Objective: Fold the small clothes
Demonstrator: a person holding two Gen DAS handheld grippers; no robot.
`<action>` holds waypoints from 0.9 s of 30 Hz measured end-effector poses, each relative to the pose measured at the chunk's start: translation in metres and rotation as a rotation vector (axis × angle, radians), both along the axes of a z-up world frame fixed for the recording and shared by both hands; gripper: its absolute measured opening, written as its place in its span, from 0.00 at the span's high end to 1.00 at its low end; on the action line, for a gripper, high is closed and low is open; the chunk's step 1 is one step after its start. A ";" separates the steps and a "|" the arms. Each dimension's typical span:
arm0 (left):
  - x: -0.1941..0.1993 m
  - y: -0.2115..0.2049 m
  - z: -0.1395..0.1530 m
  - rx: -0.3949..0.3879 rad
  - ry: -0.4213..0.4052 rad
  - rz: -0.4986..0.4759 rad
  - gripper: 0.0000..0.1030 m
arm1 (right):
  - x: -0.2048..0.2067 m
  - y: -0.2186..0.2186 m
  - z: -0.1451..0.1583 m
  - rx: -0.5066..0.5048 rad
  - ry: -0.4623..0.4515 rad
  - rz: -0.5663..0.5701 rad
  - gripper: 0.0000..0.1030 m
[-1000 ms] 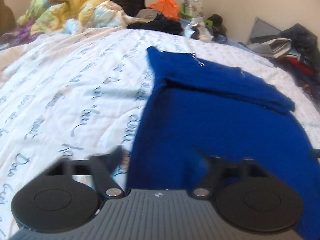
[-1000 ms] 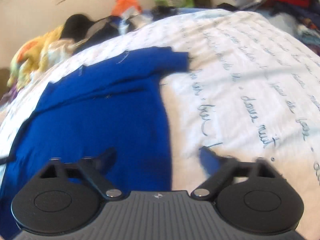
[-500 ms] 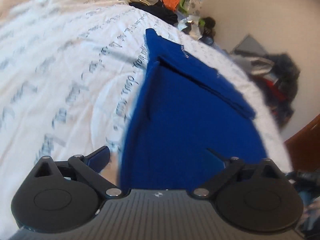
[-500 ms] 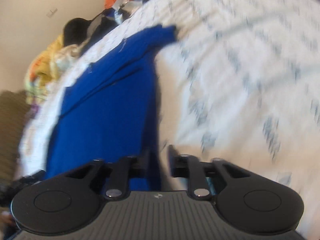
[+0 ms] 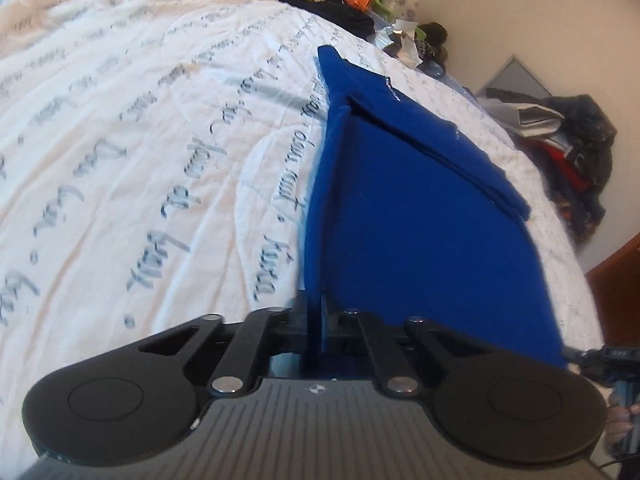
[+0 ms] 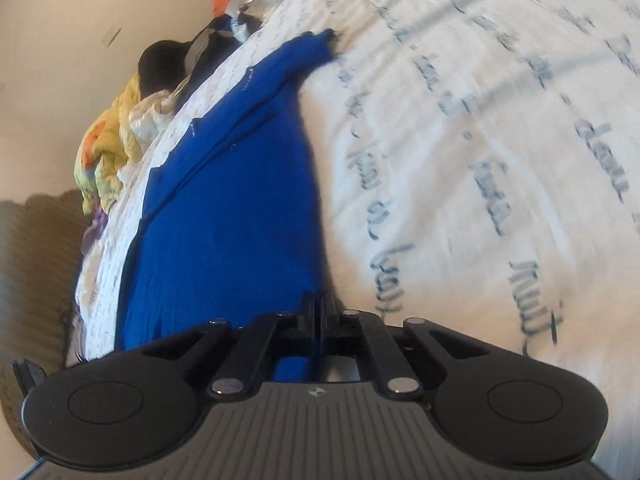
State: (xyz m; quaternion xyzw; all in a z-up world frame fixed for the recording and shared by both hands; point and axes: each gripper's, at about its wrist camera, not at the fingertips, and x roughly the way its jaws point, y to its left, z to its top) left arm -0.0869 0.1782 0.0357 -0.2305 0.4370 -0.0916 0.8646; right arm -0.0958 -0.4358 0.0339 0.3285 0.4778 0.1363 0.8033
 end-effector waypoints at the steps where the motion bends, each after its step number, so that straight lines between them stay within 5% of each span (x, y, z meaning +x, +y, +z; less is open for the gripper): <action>1: -0.005 0.003 -0.001 -0.058 0.017 -0.003 0.70 | -0.003 0.002 0.000 0.029 0.023 0.023 0.94; 2: -0.012 0.003 -0.002 -0.114 0.027 -0.002 0.53 | -0.007 0.004 -0.001 0.062 0.041 0.051 0.87; 3: -0.017 0.002 -0.003 -0.163 0.035 -0.004 0.47 | -0.013 0.007 0.000 0.086 0.042 0.073 0.70; 4: -0.021 0.000 -0.004 -0.189 0.038 -0.009 0.44 | -0.019 0.011 0.001 0.105 0.035 0.086 0.56; 6: -0.025 -0.009 -0.004 -0.173 0.026 -0.014 0.50 | -0.024 0.021 0.000 0.135 0.032 0.101 0.51; 8: -0.020 -0.019 -0.008 -0.089 0.036 -0.011 0.89 | -0.025 0.032 0.002 0.101 0.006 0.114 0.61; 9: -0.019 -0.019 -0.009 -0.065 0.027 -0.007 0.89 | -0.022 0.037 0.002 0.049 0.008 0.130 0.97; 16: -0.030 -0.001 -0.006 -0.059 0.034 -0.030 0.85 | -0.034 0.008 -0.002 0.043 0.022 0.061 0.97; 18: -0.037 0.000 -0.006 -0.124 0.057 -0.046 0.74 | -0.038 0.016 0.002 0.043 0.050 0.082 0.92; 20: -0.045 -0.002 -0.006 -0.198 0.068 -0.054 0.43 | -0.044 0.026 0.007 0.045 0.055 0.127 0.75; 21: -0.049 -0.005 -0.006 -0.212 0.070 -0.058 0.42 | -0.047 0.030 0.009 0.062 0.048 0.134 0.61; 22: -0.053 -0.011 -0.006 -0.201 0.064 -0.061 0.45 | -0.049 0.034 0.008 0.082 0.042 0.131 0.54; 24: -0.054 -0.020 -0.004 -0.109 0.048 -0.061 0.72 | -0.052 0.044 0.008 0.066 0.026 0.145 0.56; 25: -0.052 -0.022 -0.006 -0.047 0.060 -0.055 0.87 | -0.053 0.049 0.011 0.007 0.009 0.161 0.77; 26: -0.051 -0.018 -0.007 -0.050 0.055 -0.062 0.89 | -0.052 0.052 0.013 -0.082 0.017 0.170 0.93; 27: -0.050 -0.013 -0.008 -0.056 0.052 -0.065 0.88 | -0.052 0.050 0.014 -0.114 0.010 0.188 0.97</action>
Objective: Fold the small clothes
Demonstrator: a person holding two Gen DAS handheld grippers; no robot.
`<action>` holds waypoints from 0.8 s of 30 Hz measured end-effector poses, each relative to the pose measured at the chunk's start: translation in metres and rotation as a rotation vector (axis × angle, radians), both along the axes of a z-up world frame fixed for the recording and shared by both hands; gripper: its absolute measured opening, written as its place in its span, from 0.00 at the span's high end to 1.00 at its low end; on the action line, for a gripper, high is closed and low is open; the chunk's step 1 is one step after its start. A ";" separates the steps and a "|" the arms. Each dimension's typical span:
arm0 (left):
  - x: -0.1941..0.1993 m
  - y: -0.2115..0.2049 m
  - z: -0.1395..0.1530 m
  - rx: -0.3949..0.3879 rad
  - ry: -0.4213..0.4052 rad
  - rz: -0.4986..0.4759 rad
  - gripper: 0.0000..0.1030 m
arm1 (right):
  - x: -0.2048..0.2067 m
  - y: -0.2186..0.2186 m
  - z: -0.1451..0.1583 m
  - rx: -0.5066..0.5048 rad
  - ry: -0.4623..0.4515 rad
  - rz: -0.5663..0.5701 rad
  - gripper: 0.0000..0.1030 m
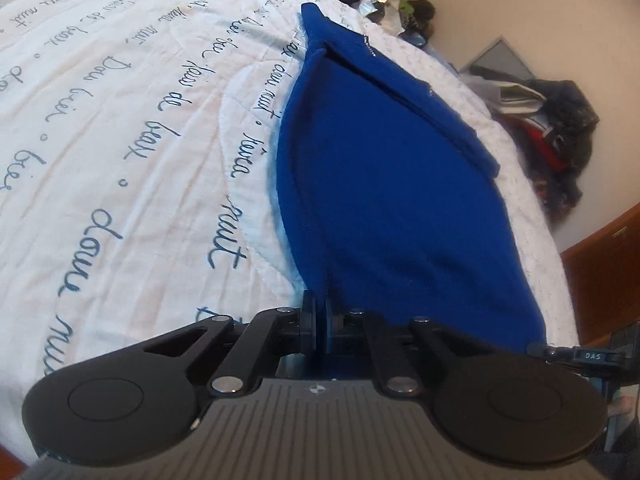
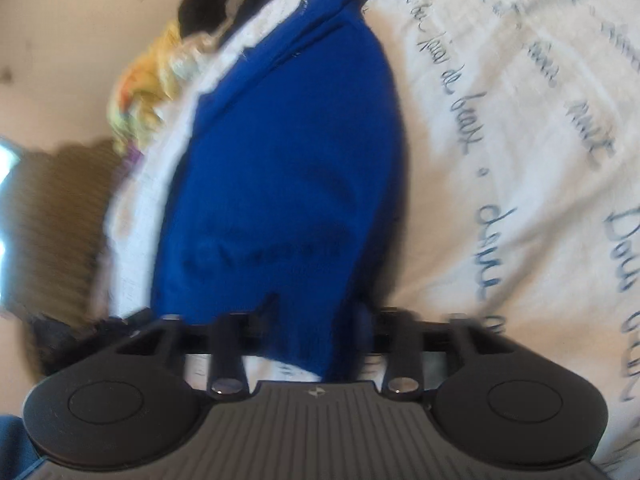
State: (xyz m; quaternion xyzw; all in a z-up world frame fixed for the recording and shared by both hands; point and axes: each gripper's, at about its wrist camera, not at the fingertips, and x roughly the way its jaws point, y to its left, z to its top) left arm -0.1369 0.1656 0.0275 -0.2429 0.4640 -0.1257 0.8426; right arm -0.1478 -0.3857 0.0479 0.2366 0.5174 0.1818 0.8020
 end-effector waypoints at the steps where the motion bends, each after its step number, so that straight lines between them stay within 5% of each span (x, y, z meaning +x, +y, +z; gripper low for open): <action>1: 0.000 0.005 0.000 0.010 0.000 -0.006 0.88 | -0.003 -0.006 0.002 -0.017 -0.003 0.008 0.97; 6: 0.004 0.006 0.025 0.199 -0.051 -0.059 0.81 | 0.003 0.008 0.021 -0.188 -0.014 0.068 0.91; 8: 0.010 0.005 0.047 0.243 -0.154 -0.046 0.35 | 0.011 0.016 0.040 -0.224 -0.082 0.040 0.86; 9: 0.015 0.001 0.056 0.246 -0.222 -0.026 0.26 | 0.018 0.018 0.050 -0.215 -0.133 0.012 0.75; 10: 0.024 -0.007 0.065 0.242 -0.296 -0.010 0.17 | 0.029 0.021 0.057 -0.197 -0.186 -0.024 0.49; 12: 0.052 -0.035 0.071 0.241 -0.372 -0.020 0.18 | 0.059 0.036 0.061 -0.168 -0.286 -0.073 0.10; 14: 0.085 -0.070 0.063 0.255 -0.387 -0.017 0.22 | 0.095 0.059 0.054 -0.166 -0.360 -0.094 0.09; 19: 0.146 -0.139 0.014 0.356 -0.238 -0.046 0.29 | 0.185 0.134 0.005 -0.312 -0.274 -0.050 0.09; 21: 0.142 -0.146 0.003 0.453 -0.269 -0.038 0.18 | 0.184 0.155 -0.004 -0.479 -0.344 -0.056 0.08; 22: 0.139 -0.147 -0.002 0.502 -0.239 -0.045 0.00 | 0.181 0.165 -0.007 -0.545 -0.370 -0.037 0.06; 24: 0.120 -0.147 -0.006 0.561 -0.259 -0.059 0.00 | 0.165 0.168 -0.009 -0.570 -0.377 -0.036 0.00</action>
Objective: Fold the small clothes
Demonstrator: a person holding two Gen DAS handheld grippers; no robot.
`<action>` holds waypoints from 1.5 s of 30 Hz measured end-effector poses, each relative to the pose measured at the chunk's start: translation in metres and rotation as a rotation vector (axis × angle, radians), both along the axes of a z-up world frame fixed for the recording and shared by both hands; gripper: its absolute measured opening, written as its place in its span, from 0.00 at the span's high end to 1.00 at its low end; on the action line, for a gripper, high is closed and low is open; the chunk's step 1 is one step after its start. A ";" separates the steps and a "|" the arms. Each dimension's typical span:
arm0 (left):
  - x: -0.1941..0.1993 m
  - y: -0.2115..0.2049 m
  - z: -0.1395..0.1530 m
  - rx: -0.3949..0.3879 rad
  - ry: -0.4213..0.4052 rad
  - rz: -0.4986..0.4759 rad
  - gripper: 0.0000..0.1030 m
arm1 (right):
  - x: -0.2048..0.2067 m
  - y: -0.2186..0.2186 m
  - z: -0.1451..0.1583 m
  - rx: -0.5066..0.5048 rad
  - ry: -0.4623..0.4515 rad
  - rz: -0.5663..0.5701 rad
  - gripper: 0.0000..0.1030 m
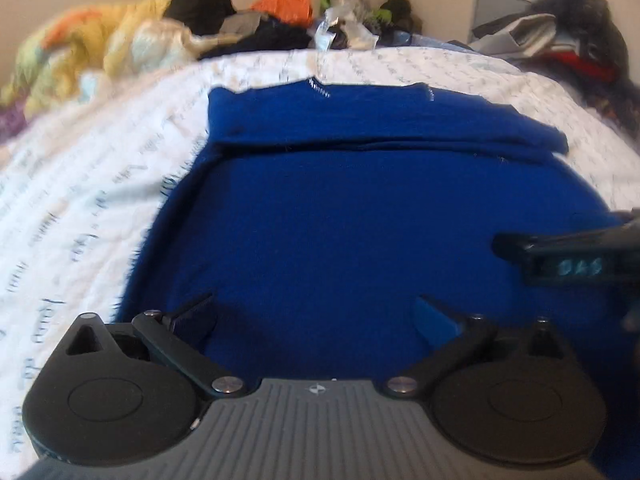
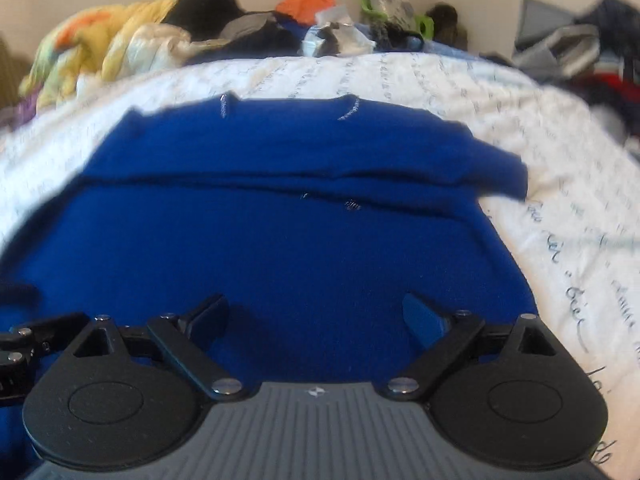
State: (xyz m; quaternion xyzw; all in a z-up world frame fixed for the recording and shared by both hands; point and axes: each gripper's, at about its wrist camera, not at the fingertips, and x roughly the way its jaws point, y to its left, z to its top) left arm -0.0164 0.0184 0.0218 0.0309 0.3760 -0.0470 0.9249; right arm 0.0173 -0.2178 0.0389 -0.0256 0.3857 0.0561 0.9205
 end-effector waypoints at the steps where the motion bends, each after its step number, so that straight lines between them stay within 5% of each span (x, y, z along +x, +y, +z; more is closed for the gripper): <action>1: -0.013 0.006 -0.001 -0.023 0.005 -0.004 0.00 | -0.009 -0.004 0.001 0.019 0.009 -0.004 0.00; 8: -0.067 0.020 -0.004 -0.034 -0.067 -0.028 0.00 | -0.091 -0.022 -0.009 0.026 -0.061 0.027 0.00; 45: -0.060 0.016 -0.002 -0.033 -0.070 -0.032 0.00 | -0.100 -0.025 -0.011 0.029 -0.072 0.022 0.00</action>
